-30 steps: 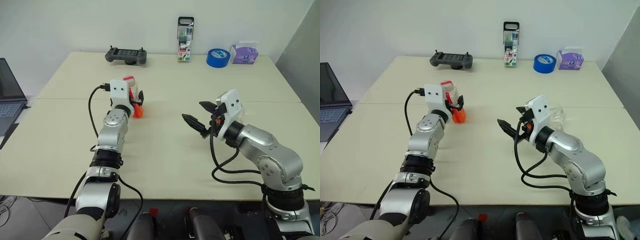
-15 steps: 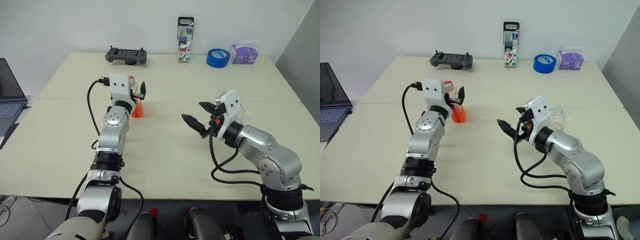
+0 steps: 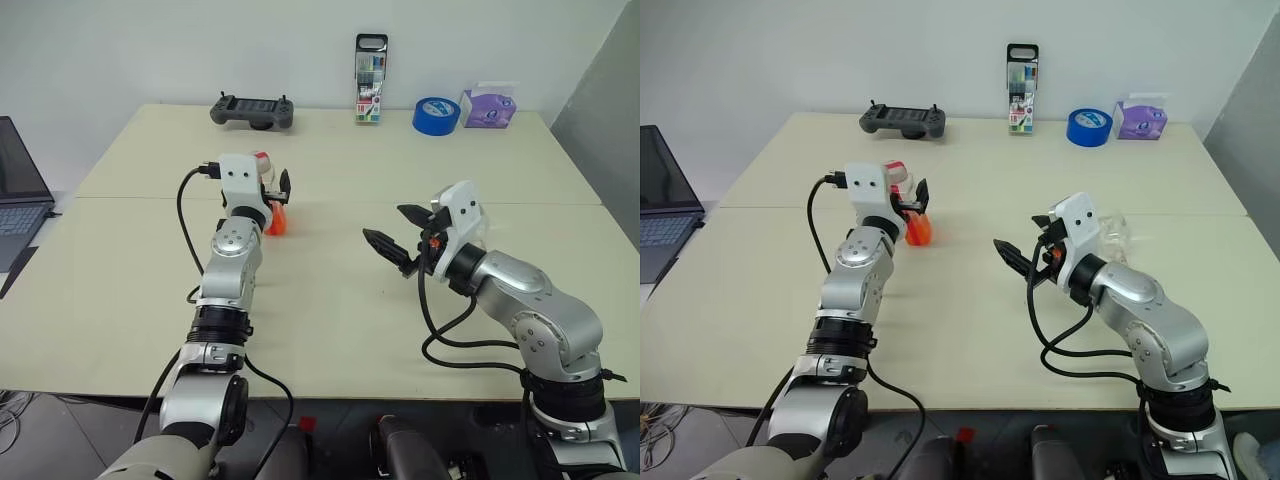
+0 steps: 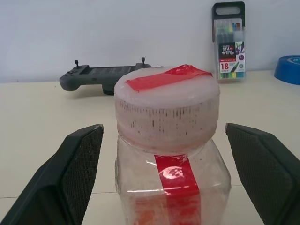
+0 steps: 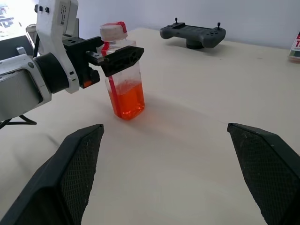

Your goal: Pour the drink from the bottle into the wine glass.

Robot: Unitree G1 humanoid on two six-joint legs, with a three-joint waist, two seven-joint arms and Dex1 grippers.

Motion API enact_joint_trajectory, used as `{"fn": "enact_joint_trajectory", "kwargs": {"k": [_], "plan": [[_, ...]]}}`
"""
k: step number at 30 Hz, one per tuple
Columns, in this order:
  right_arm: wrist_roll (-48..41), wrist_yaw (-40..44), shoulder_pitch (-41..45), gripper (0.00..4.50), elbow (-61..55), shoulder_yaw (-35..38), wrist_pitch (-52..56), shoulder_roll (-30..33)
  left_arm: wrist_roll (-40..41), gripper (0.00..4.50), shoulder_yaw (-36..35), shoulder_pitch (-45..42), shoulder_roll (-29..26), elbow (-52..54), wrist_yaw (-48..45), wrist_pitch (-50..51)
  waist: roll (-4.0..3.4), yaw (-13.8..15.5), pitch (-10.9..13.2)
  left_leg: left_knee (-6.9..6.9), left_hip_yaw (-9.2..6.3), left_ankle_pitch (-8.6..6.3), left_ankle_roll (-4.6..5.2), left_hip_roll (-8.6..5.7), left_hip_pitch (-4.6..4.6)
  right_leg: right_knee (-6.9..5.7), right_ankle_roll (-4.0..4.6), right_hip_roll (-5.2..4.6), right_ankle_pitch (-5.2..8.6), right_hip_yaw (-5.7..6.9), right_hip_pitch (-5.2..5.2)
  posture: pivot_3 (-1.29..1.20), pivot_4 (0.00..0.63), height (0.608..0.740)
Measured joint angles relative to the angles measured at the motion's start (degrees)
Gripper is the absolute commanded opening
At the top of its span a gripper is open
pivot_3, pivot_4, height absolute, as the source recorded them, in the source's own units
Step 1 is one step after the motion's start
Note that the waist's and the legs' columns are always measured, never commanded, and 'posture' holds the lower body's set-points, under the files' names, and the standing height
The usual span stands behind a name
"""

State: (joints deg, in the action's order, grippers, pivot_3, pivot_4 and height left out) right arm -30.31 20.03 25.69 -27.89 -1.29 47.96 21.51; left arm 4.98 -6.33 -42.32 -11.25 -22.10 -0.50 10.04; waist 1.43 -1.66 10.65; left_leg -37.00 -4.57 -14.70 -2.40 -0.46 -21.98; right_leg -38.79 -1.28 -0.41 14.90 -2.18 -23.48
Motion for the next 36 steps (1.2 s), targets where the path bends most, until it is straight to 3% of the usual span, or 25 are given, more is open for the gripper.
{"fn": "enact_joint_trajectory", "kwargs": {"k": [2,6,7,14,18,21,27,36], "plan": [[0.0,-0.01,0.0,4.5,0.0,-0.01,0.0,-0.02,-0.05,3.62,-0.16,0.0,0.18,0.0,0.56,0.24,0.0,0.0,0.0,0.0,0.01,0.0,0.0,0.0,0.0,0.0,0.0,0.0,0.0,0.0,0.0,0.0,0.15,0.74],[0.01,-0.05,-0.12,4.5,0.0,-0.02,0.0,-0.07,-0.38,2.29,-0.28,0.0,0.17,-0.01,1.14,0.57,0.0,0.0,0.0,0.0,0.01,0.0,0.0,-0.01,0.0,0.01,0.0,0.0,0.0,0.0,0.0,0.0,0.15,0.74],[0.01,-0.05,-0.14,4.5,0.0,-0.01,0.0,-0.07,-0.44,2.17,-0.32,0.0,0.17,-0.01,1.17,0.6,0.0,0.0,0.0,0.0,0.02,0.0,0.0,-0.01,0.0,0.0,0.01,0.0,-0.01,0.0,0.0,0.0,0.15,0.74],[-0.09,-0.07,0.33,4.5,-0.12,-0.06,0.56,0.08,0.2,2.17,-0.46,0.98,-1.93,1.1,-2.09,1.7,0.0,-0.23,0.0,0.01,0.08,0.0,0.0,0.01,0.08,-0.07,0.01,0.0,-0.01,-0.01,-0.01,0.0,0.15,0.74],[-2.55,-0.13,4.61,4.5,-2.42,2.85,3.7,2.09,6.09,2.17,-0.99,3.35,-18.3,3.02,-22.43,7.11,-0.02,-1.88,0.01,0.1,0.07,0.0,0.0,0.09,0.12,-0.17,0.02,0.23,0.0,-0.05,-0.22,0.0,0.15,0.74],[-3.09,0.22,5.99,4.5,-3.14,4.5,4.14,2.89,9.18,2.17,-3.73,1.6,-23.47,-0.16,-30.92,8.28,-0.01,-1.44,0.01,0.11,-0.07,0.0,0.0,0.13,-0.03,-0.14,0.04,0.24,0.02,0.1,-0.25,0.0,0.15,0.74],[-5.47,3.12,10.49,4.5,-2.17,2.14,4.88,2.52,13.17,2.17,-2.97,-5.3,-21.81,-1.31,-43.73,5.72,0.03,0.31,0.04,-0.1,-0.06,0.01,0.0,-0.09,-0.42,0.0,0.15,-0.08,-0.09,0.23,-0.29,0.0,0.15,0.74],[-10.26,8.41,21.24,4.5,6.12,2.21,7.52,3.04,13.83,2.17,5.6,0.86,-16.35,6.27,-53.57,4.56,0.02,-0.24,0.04,-0.04,-0.05,0.01,0.01,-0.01,-0.8,-0.01,0.03,-0.37,-0.2,0.01,-0.78,0.0,0.15,0.74]]}}
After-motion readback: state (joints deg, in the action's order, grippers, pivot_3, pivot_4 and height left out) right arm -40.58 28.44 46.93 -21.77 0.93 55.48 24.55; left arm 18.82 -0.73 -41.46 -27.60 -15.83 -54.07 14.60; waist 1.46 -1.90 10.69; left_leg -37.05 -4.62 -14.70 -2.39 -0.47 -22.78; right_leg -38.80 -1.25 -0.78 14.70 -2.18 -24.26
